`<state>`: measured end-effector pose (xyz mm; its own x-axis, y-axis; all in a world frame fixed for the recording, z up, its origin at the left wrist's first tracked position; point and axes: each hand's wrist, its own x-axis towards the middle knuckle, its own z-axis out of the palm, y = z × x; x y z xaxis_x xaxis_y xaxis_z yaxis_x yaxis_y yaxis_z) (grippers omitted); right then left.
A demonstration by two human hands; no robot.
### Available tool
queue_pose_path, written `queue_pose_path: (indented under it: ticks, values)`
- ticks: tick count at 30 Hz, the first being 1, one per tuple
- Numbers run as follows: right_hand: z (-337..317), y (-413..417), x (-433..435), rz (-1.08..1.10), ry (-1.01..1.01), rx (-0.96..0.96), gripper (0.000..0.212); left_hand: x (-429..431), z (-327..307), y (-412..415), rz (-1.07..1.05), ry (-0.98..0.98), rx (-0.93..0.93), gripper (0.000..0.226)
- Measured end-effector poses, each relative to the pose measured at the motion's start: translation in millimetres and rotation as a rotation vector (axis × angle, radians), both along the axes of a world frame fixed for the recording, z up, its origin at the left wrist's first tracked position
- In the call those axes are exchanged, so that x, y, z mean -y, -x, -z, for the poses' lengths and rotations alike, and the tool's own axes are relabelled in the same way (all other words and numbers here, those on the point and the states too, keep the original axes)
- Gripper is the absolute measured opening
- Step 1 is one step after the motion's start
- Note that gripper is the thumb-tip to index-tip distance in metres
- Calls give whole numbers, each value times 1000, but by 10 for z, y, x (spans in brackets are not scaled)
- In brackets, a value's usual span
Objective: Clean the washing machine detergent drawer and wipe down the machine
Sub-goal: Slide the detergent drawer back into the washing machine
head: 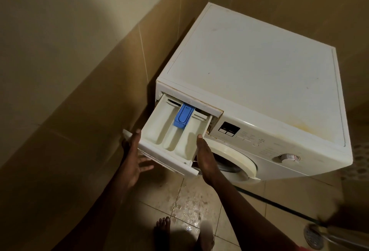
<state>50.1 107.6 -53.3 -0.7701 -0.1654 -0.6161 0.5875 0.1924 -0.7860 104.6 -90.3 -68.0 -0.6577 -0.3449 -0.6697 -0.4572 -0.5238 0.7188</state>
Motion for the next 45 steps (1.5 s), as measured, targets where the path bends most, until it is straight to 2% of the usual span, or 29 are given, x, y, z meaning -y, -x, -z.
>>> queue_pose_path:
  ticks: [5,9,11,12,13,15,16,17,19,20,22,25,28,30,34,37,41,45]
  values:
    - [-23,-5,-92,61,3,43,41,-188,-16,9,-104,-54,-6,98]
    - [-61,125,-153,48,-82,51,54,-294,-101,183,-209,-50,-30,76]
    - [-151,132,-175,37,-114,61,43,-310,-112,211,-222,-49,-45,73]
    - [-196,105,-199,55,-145,1,36,-324,-122,216,-236,-65,-59,72]
    - [-246,74,-236,89,-189,-137,26,-343,-138,217,-251,-86,-73,71]
    - [-394,13,-297,154,-308,-499,17,-391,-159,191,-272,-132,-92,67]
    - [-498,21,-301,142,-349,-637,33,-410,-175,167,-265,-152,-96,71]
    - [-569,78,-288,82,-382,-734,60,-425,-183,138,-250,-169,-100,86]
    - [-665,230,-228,-168,-474,-791,109,-482,-182,78,-207,-191,-85,113]
    - [-688,292,-189,-308,-538,-794,126,-508,-198,58,-217,-181,-79,113]
    - [-694,323,-122,-544,-679,-796,144,-525,-237,99,-264,-167,-95,107]
    - [-574,289,-144,-692,-904,-844,147,-470,-320,346,-227,-132,-137,106]
    - [-575,429,-292,-567,-1048,-847,143,-446,-354,585,-149,-147,-88,120]
    - [-614,566,-366,-576,-1113,-836,146,-458,-312,649,-163,-130,-55,117]
    - [-601,743,-394,-740,-1128,-811,146,-475,-220,659,-169,-122,-66,109]
    - [-578,789,-377,-775,-1117,-768,144,-469,-221,660,-174,-123,-90,103]
    - [-595,801,-406,-678,-1109,-810,138,-492,-257,710,-157,-160,-141,110]
    - [-627,894,-400,-582,-1124,-880,126,-546,-315,856,-124,-155,-135,87]
